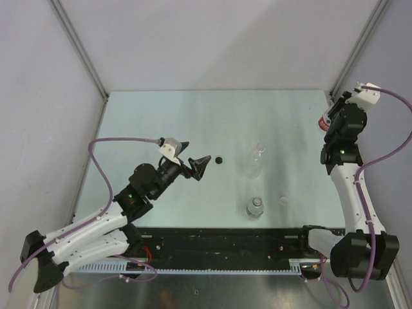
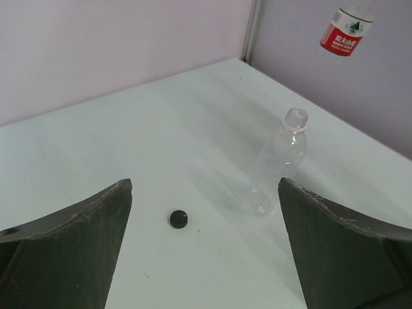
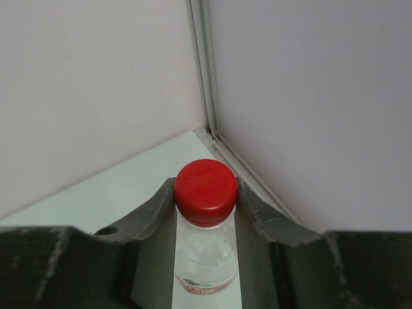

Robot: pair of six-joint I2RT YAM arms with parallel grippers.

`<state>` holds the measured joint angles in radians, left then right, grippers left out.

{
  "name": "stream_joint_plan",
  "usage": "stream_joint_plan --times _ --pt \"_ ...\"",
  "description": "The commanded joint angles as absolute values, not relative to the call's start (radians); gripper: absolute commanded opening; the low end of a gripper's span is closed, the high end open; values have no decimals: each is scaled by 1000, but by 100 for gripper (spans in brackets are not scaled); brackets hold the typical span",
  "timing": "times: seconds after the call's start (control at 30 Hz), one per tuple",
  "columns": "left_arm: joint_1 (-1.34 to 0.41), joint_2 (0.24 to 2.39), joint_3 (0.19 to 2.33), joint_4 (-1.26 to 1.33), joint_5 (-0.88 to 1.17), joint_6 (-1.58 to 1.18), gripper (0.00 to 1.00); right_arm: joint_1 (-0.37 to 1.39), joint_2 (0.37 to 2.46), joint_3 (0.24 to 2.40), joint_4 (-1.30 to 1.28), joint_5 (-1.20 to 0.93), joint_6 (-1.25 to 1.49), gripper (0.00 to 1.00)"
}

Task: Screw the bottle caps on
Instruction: Place the plastic bottle at the center of the board.

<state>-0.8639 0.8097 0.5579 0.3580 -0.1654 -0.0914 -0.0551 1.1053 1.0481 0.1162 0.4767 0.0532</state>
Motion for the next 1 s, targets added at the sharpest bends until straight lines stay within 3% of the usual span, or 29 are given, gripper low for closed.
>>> stream_joint_plan --times 0.0,0.27,0.73,0.97 --pt "-867 829 545 391 -222 -127 99 -89 1130 927 344 388 -10 0" --pt "-868 848 533 393 -238 -140 99 -94 1227 752 583 296 -113 0" --pt "-868 819 488 392 -273 -166 99 -95 1323 646 678 96 -215 0" --pt "-868 804 472 392 -292 -161 100 -94 1362 610 735 94 -203 0"
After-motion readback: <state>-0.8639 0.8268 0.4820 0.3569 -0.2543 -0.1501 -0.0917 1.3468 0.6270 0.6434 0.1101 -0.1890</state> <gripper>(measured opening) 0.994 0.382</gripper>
